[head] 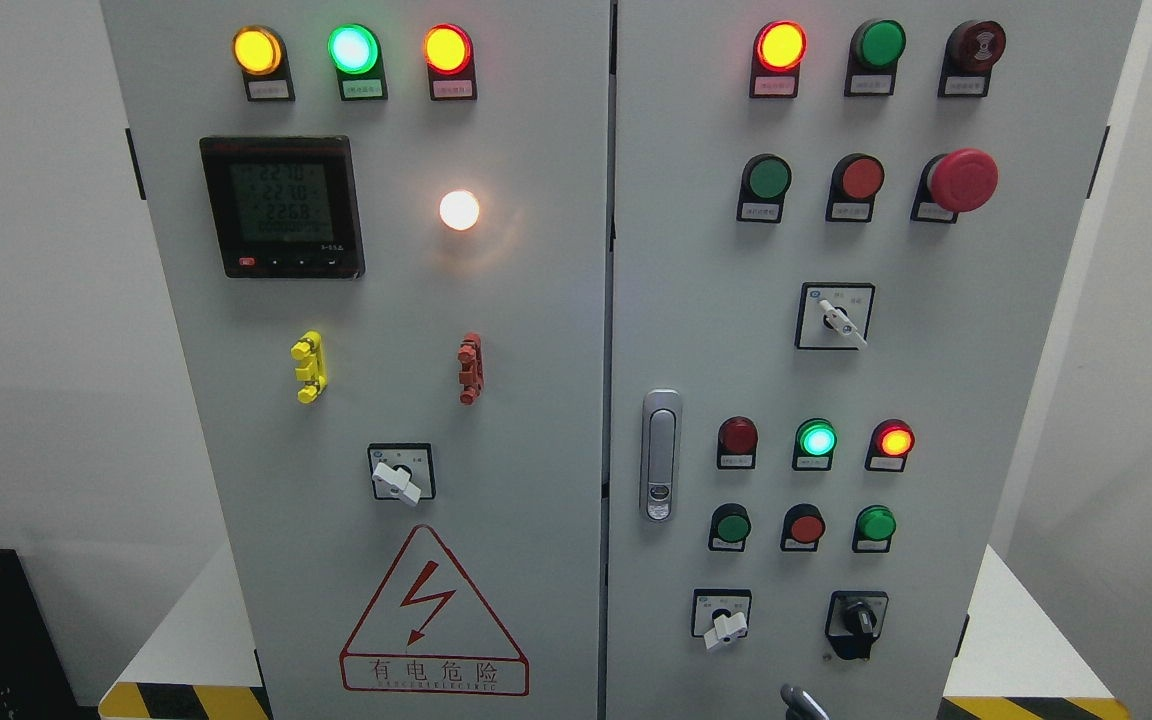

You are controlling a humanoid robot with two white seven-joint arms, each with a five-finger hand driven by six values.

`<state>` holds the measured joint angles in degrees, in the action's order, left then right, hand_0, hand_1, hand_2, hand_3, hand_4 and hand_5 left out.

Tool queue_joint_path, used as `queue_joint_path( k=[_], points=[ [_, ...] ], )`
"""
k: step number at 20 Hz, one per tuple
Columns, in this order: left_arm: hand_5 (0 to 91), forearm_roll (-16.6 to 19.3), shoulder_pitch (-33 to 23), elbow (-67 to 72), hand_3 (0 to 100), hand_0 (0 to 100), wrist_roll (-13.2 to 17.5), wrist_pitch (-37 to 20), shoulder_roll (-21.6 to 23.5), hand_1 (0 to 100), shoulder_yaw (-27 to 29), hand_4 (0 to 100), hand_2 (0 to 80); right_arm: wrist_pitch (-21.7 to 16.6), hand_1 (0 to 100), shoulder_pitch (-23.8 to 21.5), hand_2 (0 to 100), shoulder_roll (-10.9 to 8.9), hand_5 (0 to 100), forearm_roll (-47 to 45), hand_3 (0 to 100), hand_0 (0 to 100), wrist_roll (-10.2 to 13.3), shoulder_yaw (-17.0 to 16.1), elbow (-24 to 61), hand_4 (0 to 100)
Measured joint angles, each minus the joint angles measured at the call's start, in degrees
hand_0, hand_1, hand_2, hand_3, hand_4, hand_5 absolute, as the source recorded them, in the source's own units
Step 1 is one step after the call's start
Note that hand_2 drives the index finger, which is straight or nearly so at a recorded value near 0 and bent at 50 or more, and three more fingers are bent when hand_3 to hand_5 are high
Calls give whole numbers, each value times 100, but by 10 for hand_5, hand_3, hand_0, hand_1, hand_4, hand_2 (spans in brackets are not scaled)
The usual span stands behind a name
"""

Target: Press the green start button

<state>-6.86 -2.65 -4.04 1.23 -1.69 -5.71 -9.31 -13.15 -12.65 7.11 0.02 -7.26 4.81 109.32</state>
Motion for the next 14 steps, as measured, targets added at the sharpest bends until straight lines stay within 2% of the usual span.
queue_joint_path(
  k=[14],
  points=[
    [0, 0, 0, 0, 0, 120, 0, 0, 0, 556, 0, 0, 0, -86, 172, -2, 0, -5, 0, -2, 0, 176, -26, -30, 2, 0]
  ],
)
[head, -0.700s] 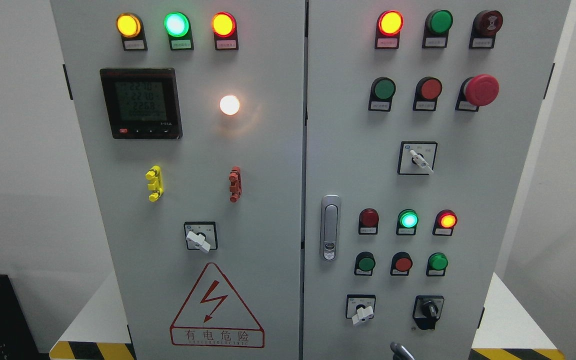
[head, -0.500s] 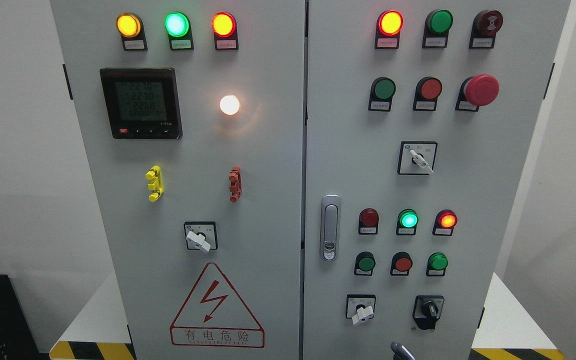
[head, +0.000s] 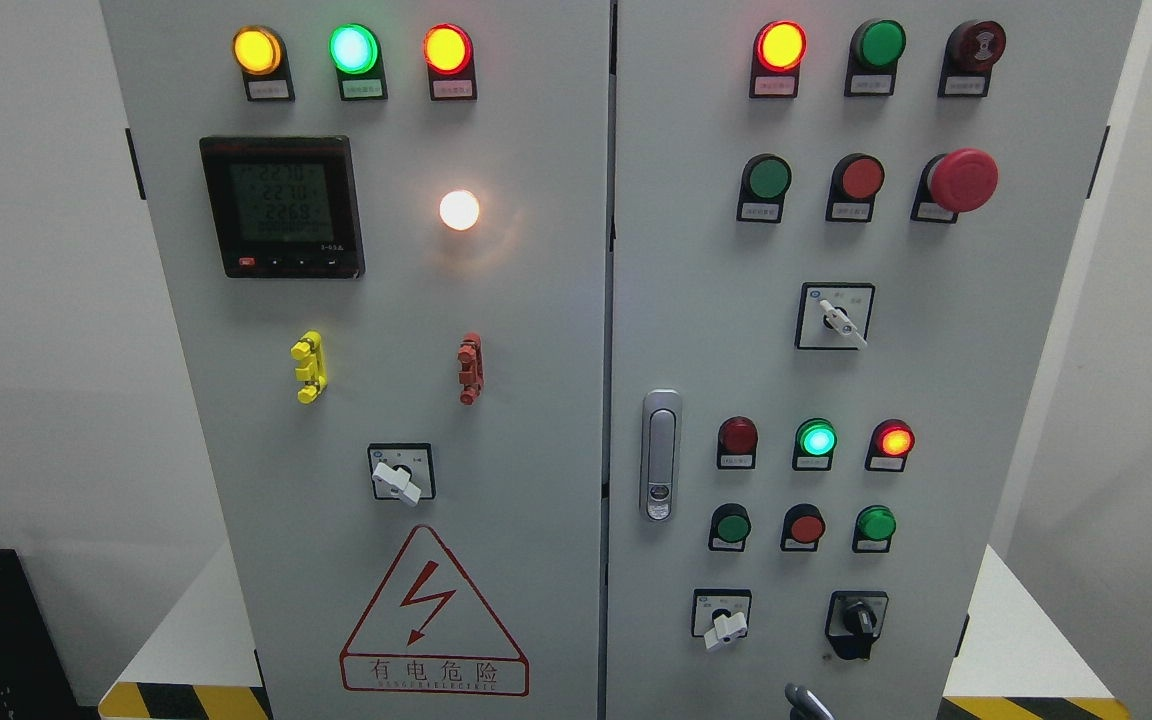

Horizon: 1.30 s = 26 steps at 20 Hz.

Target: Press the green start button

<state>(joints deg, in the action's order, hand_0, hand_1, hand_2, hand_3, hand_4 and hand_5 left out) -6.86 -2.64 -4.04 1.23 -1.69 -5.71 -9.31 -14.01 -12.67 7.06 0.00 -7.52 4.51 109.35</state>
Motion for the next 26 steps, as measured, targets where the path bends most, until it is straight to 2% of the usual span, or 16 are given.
queue_joint_path(
  k=[3, 4, 9, 10, 12, 15, 17, 18, 20, 21, 24, 26],
  points=[
    [0, 0, 0, 0, 0, 120, 0, 0, 0, 556, 0, 0, 0, -93, 196, 9, 0, -2, 0, 77, 24, 155, 20, -8, -9, 0],
    [0, 0, 0, 0, 0, 120, 0, 0, 0, 556, 0, 0, 0, -126, 213, 16, 0, -3, 0, 140, 93, 139, 25, -12, -16, 18],
    [0, 0, 0, 0, 0, 120, 0, 0, 0, 556, 0, 0, 0, -304, 232, 87, 0, -5, 0, 495, 204, 146, 28, -45, -61, 161],
    [0, 0, 0, 0, 0, 120, 0, 0, 0, 556, 0, 0, 0, -316, 233, 98, 0, -6, 0, 573, 207, 147, 29, -56, -69, 163],
    [0, 0, 0, 0, 0, 120, 0, 0, 0, 556, 0, 0, 0, -354, 262, 136, 0, -6, 4, 730, 317, 151, 38, -85, -85, 258],
    [0, 0, 1, 0, 0, 120, 0, 0, 0, 556, 0, 0, 0, -419, 276, 231, 0, -6, 113, 1019, 375, 178, 90, -166, -113, 315],
    [0, 0, 1, 0, 0, 120, 0, 0, 0, 556, 0, 0, 0, -487, 278, 311, 0, -5, 134, 1238, 388, 180, 123, -210, -132, 329],
    [0, 0, 1, 0, 0, 120, 0, 0, 0, 556, 0, 0, 0, -514, 298, 348, 0, -4, 213, 1363, 450, 168, 133, -232, -142, 394],
    [0, 0, 1, 0, 0, 120, 0, 0, 0, 556, 0, 0, 0, -579, 303, 409, 0, -3, 242, 1631, 469, 179, 179, -269, -158, 416],
    [0, 0, 1, 0, 0, 120, 0, 0, 0, 556, 0, 0, 0, -595, 314, 432, 0, -3, 291, 1741, 528, 188, 202, -285, -164, 458],
    [0, 0, 1, 0, 0, 120, 0, 0, 0, 556, 0, 0, 0, -625, 328, 493, 0, 0, 364, 2135, 567, 206, 300, -324, -182, 506],
    [0, 0, 1, 0, 0, 120, 0, 0, 0, 556, 0, 0, 0, -640, 329, 525, 0, 1, 401, 2436, 578, 255, 386, -379, -189, 528]
  ],
)
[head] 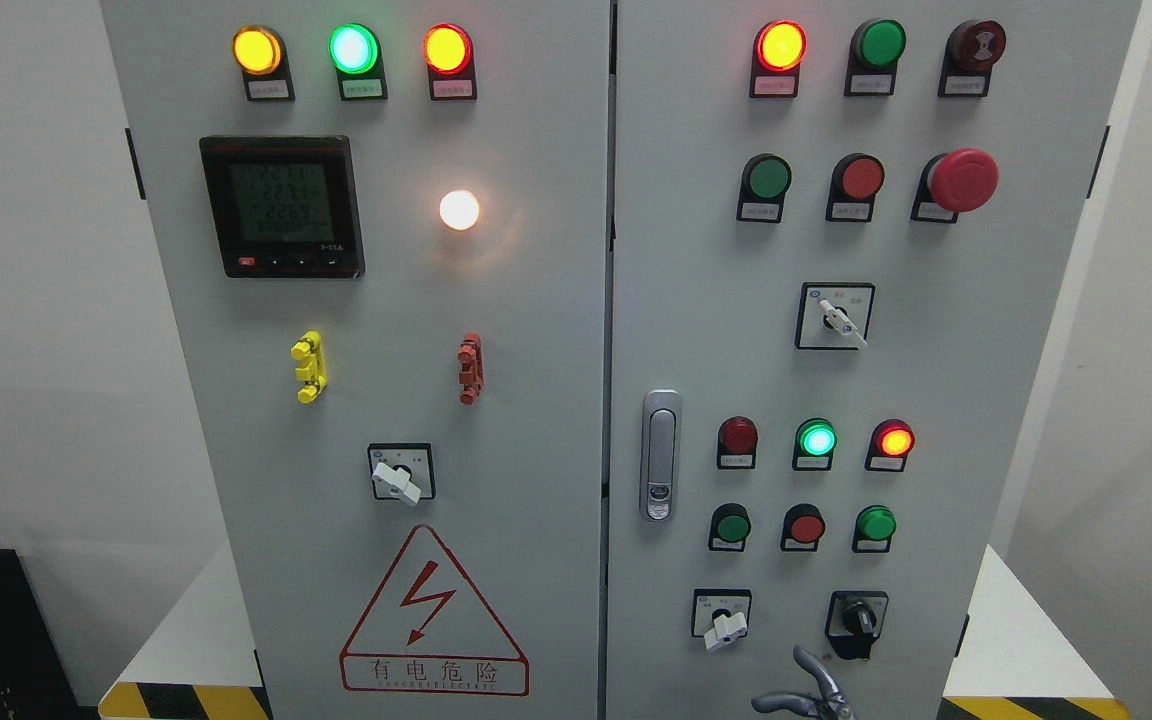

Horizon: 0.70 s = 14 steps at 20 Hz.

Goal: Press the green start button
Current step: 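Raise the right hand toward the lower row of green push buttons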

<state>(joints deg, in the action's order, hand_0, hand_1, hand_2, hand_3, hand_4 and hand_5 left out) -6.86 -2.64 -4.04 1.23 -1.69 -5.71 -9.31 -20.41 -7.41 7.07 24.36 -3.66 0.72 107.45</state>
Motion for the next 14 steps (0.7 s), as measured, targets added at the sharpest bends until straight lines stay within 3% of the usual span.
queue_joint_path(
  k=[7, 14],
  points=[
    [0, 0, 0, 0, 0, 120, 0, 0, 0, 556, 0, 0, 0, -8, 323, 236, 0, 5, 532, 1044, 581, 464, 267, -223, -29, 581],
    [0, 0, 0, 0, 0, 120, 0, 0, 0, 556, 0, 0, 0, -28, 336, 553, 0, 11, 605, 1861, 638, 527, 359, -380, -64, 626]
  ],
)
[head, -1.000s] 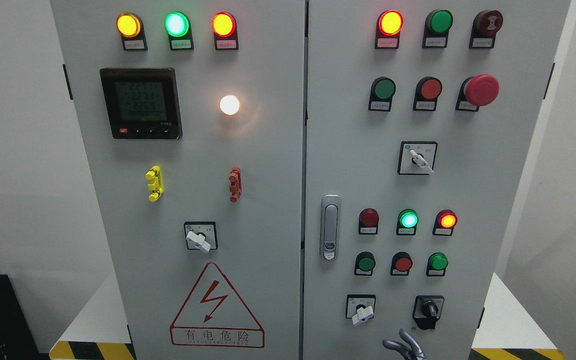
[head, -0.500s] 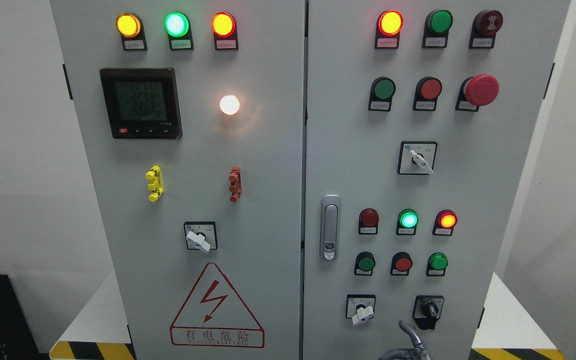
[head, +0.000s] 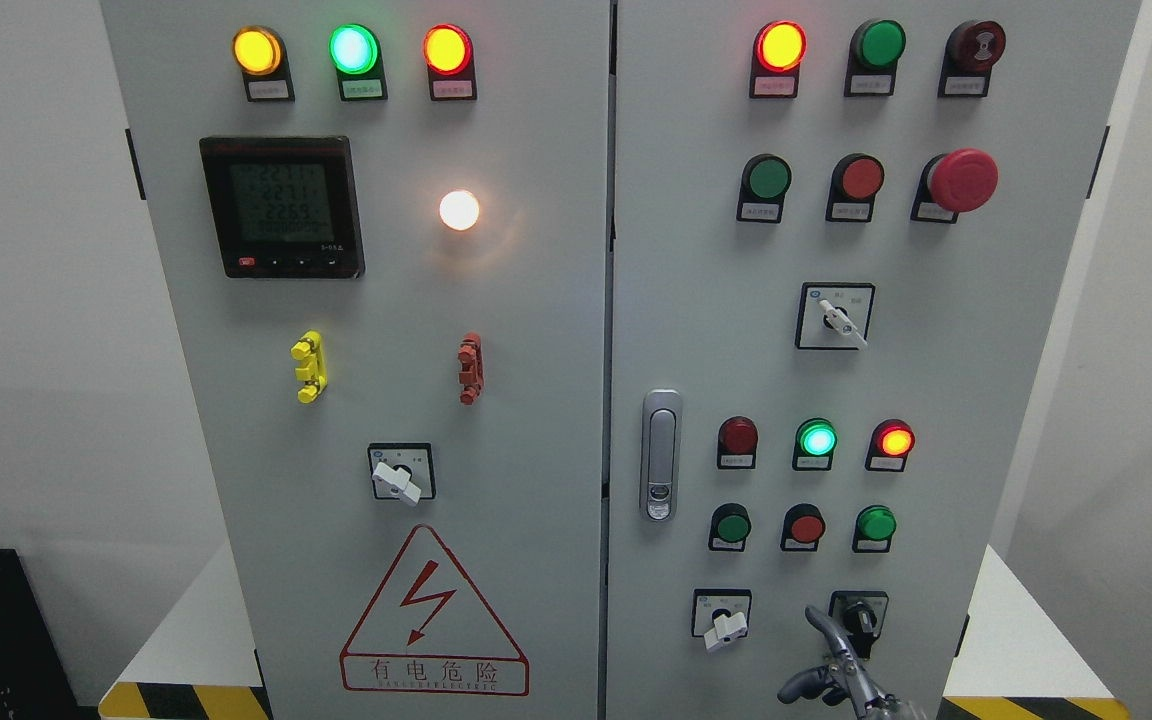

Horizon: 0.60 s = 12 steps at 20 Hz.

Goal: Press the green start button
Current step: 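Raise the right hand toward the lower row of green push buttons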

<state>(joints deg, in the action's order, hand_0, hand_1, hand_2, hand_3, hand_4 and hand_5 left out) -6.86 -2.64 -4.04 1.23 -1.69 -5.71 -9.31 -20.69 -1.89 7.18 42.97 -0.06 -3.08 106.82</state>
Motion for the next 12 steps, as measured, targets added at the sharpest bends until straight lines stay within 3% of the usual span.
queue_joint_path(
  k=[12],
  points=[
    [0, 0, 0, -1, 0, 120, 0, 0, 0, 556, 0, 0, 0, -14, 350, 344, 0, 12, 616, 1089, 658, 554, 309, -68, -115, 637]
  ],
)
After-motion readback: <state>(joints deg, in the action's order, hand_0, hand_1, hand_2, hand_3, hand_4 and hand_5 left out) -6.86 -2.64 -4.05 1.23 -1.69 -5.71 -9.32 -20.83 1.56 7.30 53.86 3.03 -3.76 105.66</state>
